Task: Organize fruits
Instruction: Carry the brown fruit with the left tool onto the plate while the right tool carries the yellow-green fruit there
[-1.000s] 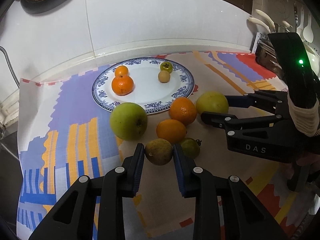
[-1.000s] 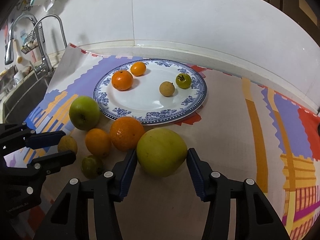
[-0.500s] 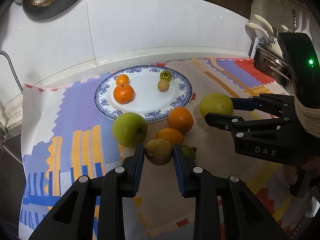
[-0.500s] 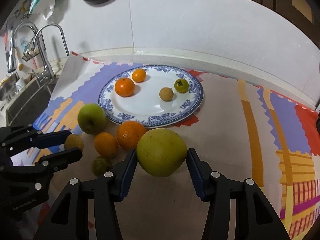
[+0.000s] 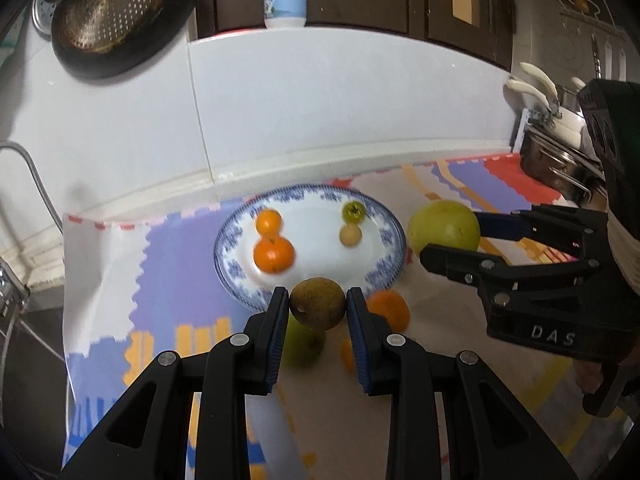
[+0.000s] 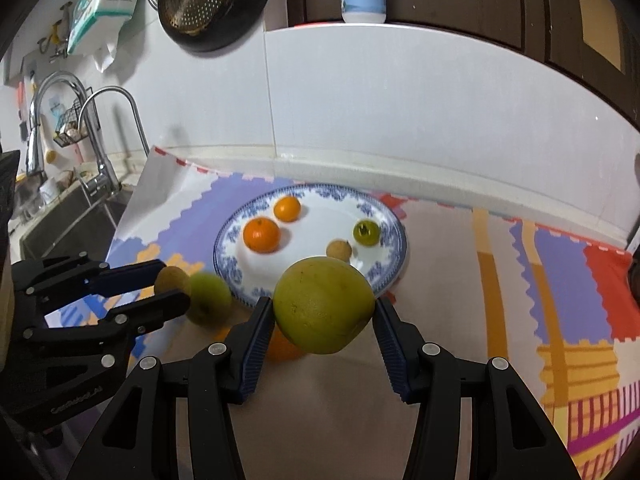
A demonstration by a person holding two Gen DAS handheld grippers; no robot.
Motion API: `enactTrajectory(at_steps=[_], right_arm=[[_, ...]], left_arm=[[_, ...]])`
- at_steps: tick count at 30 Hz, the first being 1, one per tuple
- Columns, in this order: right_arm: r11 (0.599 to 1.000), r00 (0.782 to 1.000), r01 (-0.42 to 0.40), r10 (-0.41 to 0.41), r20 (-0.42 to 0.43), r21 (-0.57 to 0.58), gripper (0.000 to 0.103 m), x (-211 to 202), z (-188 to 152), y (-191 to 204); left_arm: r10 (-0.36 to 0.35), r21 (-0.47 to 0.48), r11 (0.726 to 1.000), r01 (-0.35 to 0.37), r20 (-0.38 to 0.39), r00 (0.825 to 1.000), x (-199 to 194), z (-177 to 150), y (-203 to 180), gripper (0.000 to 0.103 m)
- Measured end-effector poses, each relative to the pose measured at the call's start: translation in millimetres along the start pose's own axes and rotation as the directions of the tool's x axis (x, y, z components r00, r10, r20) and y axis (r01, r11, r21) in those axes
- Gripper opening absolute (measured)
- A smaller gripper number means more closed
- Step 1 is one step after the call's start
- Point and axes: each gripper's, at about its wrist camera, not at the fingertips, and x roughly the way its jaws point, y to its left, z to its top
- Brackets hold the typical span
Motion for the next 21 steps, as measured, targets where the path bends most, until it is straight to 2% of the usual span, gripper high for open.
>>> enactTrajectory(at_steps=[13, 21], right_arm=[[1.000, 0.999, -0.002, 0.002, 0.043, -0.006, 0.052, 22, 37, -6], [1.000, 0.998, -0.004, 0.005, 0.056, -0.016, 0.052, 42, 56, -10]], left_arm=[[0.041, 0.034, 0.998, -0.043, 0.066, 0.997, 17, 35, 17, 0.030], [0.043, 0.028, 0.999, -0.044, 0.039, 0.998, 40, 48, 30, 0.030]])
